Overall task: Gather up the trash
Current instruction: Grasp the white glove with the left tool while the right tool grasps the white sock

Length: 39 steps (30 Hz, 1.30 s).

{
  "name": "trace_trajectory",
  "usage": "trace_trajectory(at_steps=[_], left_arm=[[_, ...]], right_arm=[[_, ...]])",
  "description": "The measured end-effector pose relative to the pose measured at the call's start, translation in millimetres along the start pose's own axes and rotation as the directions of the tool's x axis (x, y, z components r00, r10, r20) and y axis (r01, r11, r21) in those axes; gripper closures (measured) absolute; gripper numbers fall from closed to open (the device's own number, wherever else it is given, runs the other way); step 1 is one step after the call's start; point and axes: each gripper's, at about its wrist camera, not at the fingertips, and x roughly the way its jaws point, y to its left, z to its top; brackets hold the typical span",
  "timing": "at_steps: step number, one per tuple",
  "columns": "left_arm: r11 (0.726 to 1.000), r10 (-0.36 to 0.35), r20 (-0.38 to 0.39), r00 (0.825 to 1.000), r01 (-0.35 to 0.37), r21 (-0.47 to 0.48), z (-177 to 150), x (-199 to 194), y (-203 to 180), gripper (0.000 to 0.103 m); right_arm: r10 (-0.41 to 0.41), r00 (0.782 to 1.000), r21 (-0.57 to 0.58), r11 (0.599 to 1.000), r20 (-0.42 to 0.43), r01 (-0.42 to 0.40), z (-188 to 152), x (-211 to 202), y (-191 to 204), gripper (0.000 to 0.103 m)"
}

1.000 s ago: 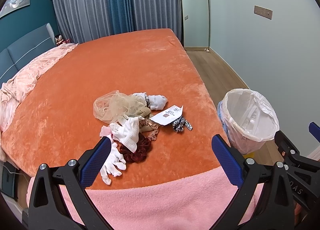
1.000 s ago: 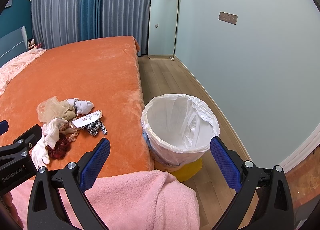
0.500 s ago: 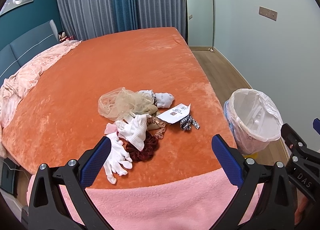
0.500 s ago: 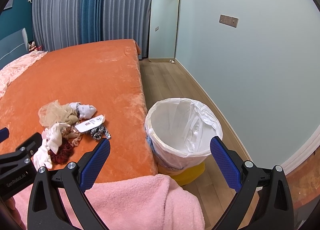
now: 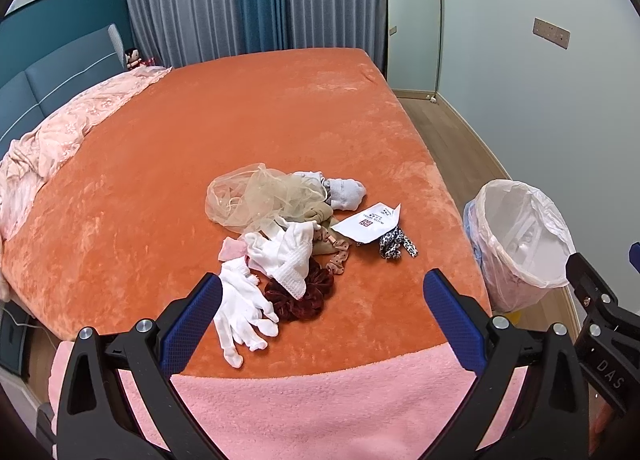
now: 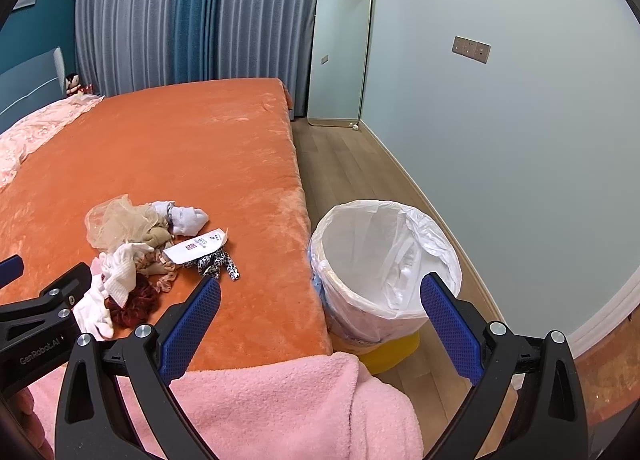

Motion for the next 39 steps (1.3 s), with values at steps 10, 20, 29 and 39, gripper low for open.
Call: trace_trajectory(at_steps=[10,20,29,39], left_arm=[[1.0,-0.012,-0.052,0.999,0.012,0.005,-5.1,35.6,17.4,0.007],[0.994,0.048,-0.173,0.984,-0.063,-0.085,-15.2,111.8,97.6,0.007],[0.984,-0.071,-0.309,0.948,0.017,-0.176,-43.3,167.4,132.2,0.029],[0.973,-0.15,-0.339,0.929,0.079,-0.215,-52.4,184.3,143.7,0.086]], right_arm=[[0.02,1.0,0.023,1.0,-0.012,-0.019,1.3,21.3,10.8,0.007],[0.149,0.987,-0.013,0.989,-0.061,-0.15,-9.8,68.1,77.2,0.007],[0.266,0.955,-0.046,0.961,-0.13,-0.274,-10.3,103.0,142.3,0.007],[0.376,0.897,-0.088,0.911,-0.231,-0.404,-6.4,137.3,211.9,0.037]])
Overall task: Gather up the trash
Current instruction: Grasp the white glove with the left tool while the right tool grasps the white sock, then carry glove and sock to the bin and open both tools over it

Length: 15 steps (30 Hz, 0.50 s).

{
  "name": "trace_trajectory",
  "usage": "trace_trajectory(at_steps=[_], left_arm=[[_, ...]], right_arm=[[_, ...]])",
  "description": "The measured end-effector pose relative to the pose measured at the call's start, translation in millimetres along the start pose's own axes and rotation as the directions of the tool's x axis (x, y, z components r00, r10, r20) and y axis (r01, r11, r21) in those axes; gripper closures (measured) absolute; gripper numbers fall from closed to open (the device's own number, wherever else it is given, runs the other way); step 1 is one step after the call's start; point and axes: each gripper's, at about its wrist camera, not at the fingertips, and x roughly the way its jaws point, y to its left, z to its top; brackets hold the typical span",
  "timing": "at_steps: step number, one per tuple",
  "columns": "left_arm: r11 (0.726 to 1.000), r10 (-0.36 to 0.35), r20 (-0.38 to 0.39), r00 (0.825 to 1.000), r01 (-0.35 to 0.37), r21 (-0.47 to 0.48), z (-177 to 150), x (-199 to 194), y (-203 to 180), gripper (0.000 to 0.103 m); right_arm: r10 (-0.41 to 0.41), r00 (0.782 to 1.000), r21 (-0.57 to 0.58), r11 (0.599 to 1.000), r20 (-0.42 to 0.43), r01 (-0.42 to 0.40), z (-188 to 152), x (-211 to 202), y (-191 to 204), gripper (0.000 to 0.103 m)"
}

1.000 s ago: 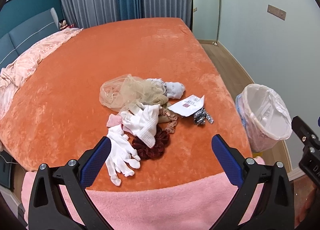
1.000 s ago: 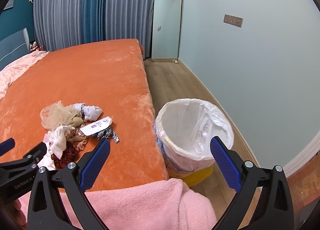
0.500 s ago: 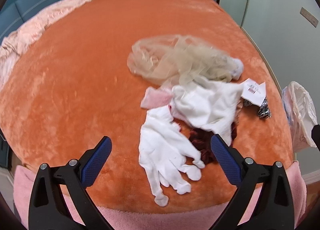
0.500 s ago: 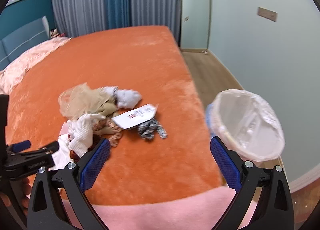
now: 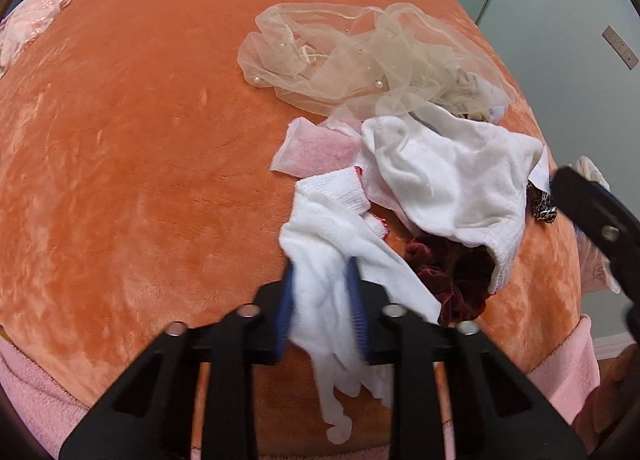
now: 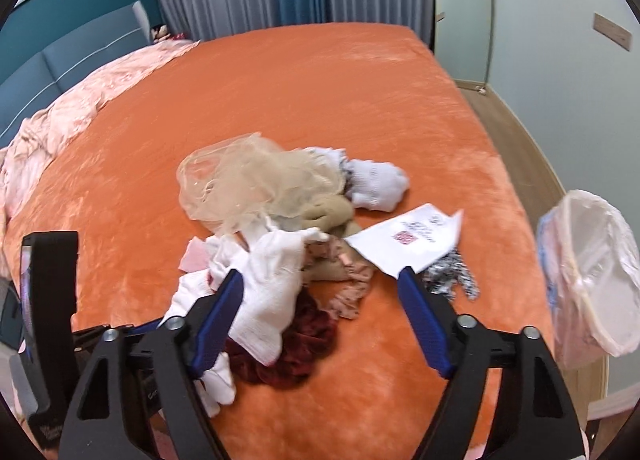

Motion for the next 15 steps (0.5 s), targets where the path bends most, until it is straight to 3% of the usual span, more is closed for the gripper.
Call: trace_trajectory(at_steps=[2,5,7,15], left_arm=[[1.0,-0.021,-0.002,1.0,0.021,-0.012,3.2,-3.7,5.2,0.091],[1.0,-0.02,0.019,1.0,0.02,-0.006,6.5,-13.6,8.4,0.093],[1.0,-0.012,0.038,0.999,0.012,0.008,8.2,-23.1,8.5,0.095],[0.998,-0.05,0.136,0.99,0.046,0.033,34.5,-74.6,-8.4,0.095]], right_arm=[[0.028,0.999,0.0,1.0,-0.031,-0.028,1.1,12.4,6.0,0.049],[0.073,0.994,-0.001,0.997,-0.084,-0.073,0.3,29.9,13.3,0.081],[0.091,0.992,0.002,0.996,-0.089,-0.091,0.2,30.3,14.8,0.091],[0.121,0.991,0.018,0.992,0.049,-0.122,24.9,-27.1,-3.1,0.094]])
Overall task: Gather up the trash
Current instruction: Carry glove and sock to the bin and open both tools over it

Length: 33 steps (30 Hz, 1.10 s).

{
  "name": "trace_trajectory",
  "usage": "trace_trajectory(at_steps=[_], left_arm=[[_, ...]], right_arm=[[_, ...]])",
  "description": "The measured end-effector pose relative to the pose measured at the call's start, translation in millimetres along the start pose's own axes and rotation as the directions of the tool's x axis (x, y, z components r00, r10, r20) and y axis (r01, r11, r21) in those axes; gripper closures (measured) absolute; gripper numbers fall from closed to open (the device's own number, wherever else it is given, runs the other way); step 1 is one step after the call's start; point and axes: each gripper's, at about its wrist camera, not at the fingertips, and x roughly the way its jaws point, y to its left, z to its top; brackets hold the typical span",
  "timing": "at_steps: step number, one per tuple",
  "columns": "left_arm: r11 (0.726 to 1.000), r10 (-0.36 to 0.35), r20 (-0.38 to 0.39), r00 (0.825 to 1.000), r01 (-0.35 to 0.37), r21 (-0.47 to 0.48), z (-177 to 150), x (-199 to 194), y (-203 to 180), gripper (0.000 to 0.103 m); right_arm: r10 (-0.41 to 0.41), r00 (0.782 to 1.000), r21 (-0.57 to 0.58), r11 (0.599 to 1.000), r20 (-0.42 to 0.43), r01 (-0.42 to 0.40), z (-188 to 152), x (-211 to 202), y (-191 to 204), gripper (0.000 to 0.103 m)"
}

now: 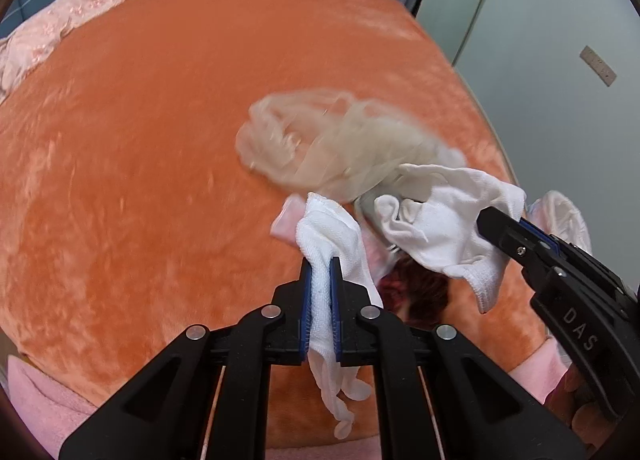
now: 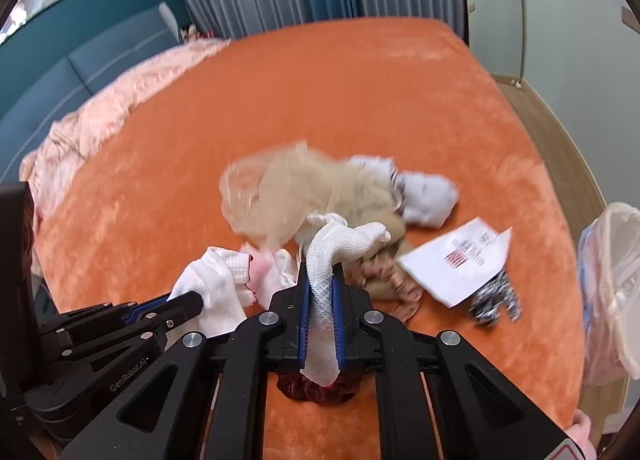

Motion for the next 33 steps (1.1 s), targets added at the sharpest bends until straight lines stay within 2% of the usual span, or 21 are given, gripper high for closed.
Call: trace_trajectory(at_steps=[4,7,11,14,17,24,28,33], left_arm=[[0.998,-0.044,0.074,0.996,0.04,0.057,20.3,-32.7,-35.0,0.095],[0.991,-0.079,0.118,0.99,0.066,0.116,36.9,-47.2,-75.4,0.095],[0.974,-0.153,0.154,0.976,0.123,0.19,57.8,-60.1,-133.5,0.095],[0.95,-0.219,0.17,0.961,0.171,0.26,64.0,-69.9,-182.4,0.095],[0.921,-0.269,0.181,0.946,0.197,0.337,63.7,-75.6,-231.8,0.095],[0.856,-0.354,0.117,0.928,0.271,0.441,54.4,-57.5,-319.3,0.095],[0.824,-0.381,0.081,0.921,0.298,0.482,48.3,-43.2,-356.4,0.095],[0.801,-0.388,0.042,0.921,0.314,0.51,41.6,-21.1,-390.9,0.092]], right_arm=[[-0.028,0.994,0.028,0.999,0.107,0.025,21.1,-45.6,-20.6,0.094],[-0.067,0.982,0.048,0.997,0.175,0.06,35.2,-77.2,-42.9,0.094],[-0.144,0.957,0.084,0.988,0.25,0.127,46.9,-119.1,-81.4,0.094],[-0.21,0.937,0.143,0.974,0.28,0.176,47.5,-148.0,-120.5,0.094],[-0.266,0.919,0.189,0.958,0.291,0.217,43.1,-166.8,-153.1,0.094],[-0.371,0.888,0.302,0.909,0.271,0.288,26.8,-194.1,-231.1,0.093],[-0.406,0.879,0.333,0.889,0.251,0.315,19.1,-194.1,-257.8,0.093],[-0.436,0.868,0.364,0.868,0.238,0.337,15.4,-190.7,-284.4,0.088]])
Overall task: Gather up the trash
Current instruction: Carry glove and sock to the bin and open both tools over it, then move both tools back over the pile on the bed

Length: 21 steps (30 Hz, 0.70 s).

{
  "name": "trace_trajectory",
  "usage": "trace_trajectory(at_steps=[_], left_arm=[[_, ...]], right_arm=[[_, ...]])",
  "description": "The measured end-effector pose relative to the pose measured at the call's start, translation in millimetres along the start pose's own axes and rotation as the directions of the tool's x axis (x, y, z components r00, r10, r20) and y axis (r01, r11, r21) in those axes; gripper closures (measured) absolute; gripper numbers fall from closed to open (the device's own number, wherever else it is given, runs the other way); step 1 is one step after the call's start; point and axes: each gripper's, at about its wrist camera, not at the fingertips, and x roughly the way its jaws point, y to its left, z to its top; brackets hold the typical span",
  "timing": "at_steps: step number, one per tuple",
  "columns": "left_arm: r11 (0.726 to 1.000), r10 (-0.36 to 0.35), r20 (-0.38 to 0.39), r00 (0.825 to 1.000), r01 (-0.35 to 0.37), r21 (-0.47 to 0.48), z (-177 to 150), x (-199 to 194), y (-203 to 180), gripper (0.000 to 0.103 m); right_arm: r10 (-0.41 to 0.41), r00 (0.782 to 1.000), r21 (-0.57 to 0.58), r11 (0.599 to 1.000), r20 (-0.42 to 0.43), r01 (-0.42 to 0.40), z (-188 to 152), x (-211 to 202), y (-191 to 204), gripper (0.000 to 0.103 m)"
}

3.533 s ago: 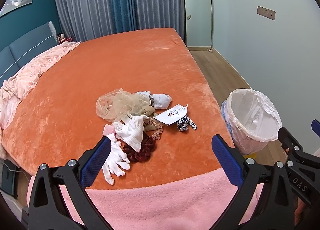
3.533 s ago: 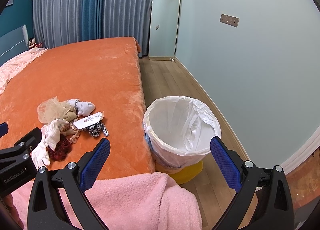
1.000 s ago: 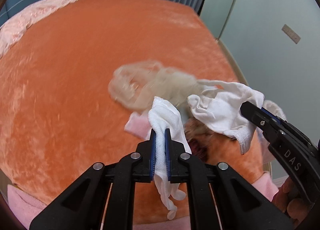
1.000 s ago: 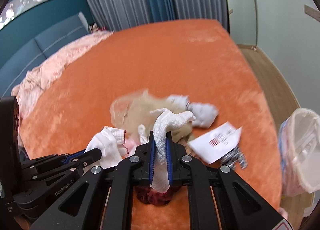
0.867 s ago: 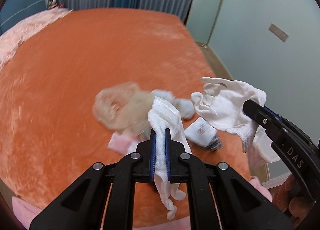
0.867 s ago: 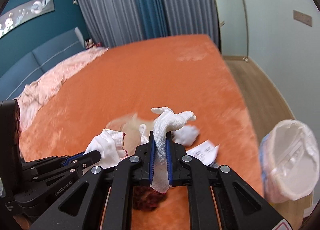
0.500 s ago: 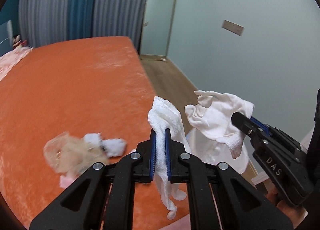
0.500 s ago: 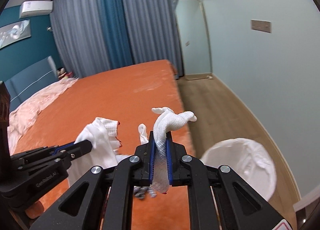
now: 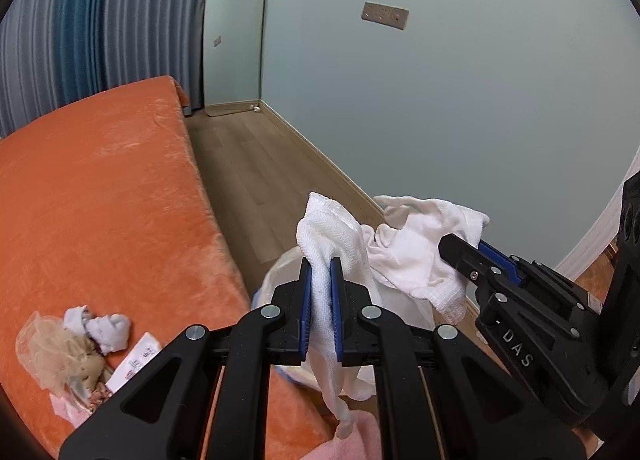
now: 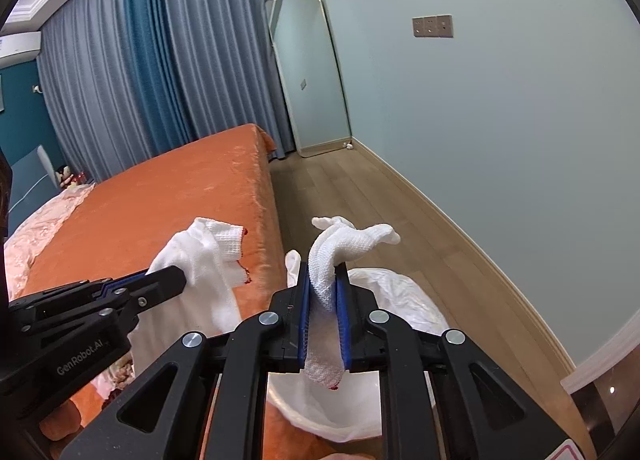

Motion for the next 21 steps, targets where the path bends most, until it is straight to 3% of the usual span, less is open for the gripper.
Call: trace_trajectory(at_steps=[1,2,3,4,5,14,21], left_arm=[[1.0,-0.002,-0.008,1.0,0.002,-0.003,0.7,6.2,-2.6,0.092],[1.0,0.0,-0.012,1.0,0.0,-0.006,0.5,11.1,-2.5,0.091],[1.0,0.019,-0.015,1.0,-0.02,-0.013,0.5,16.9,-2.4,0.079],[0.999,0.039,-0.018,0.999,-0.039,-0.02,2.7,21.1,0.4,0.059],[0.998,0.056,-0.013,0.998,-0.056,-0.031,4.2,23.0,2.6,0.053],[0.992,0.085,-0.013,0.996,-0.086,-0.097,-1.8,8.6,24.3,0.049],[0.979,0.148,-0.002,0.989,-0.147,-0.145,-24.5,-20.7,55.4,0.035]], right_arm=[[-0.004,1.0,0.001,1.0,-0.001,0.004,0.2,2.5,-3.9,0.084],[-0.011,1.0,0.002,1.0,-0.006,0.011,0.7,6.5,-7.0,0.074],[-0.023,1.0,0.006,1.0,-0.006,0.023,0.9,9.4,-9.8,0.067],[-0.033,0.999,0.011,0.999,0.0,0.033,0.8,10.0,-13.5,0.056],[-0.043,0.999,0.016,0.999,0.008,0.043,1.7,10.1,-14.6,0.053],[-0.058,0.998,0.001,0.998,0.01,0.058,-6.7,4.3,-8.9,0.045],[-0.02,1.0,-0.041,0.999,-0.013,0.019,-25.8,-1.9,24.5,0.037]])
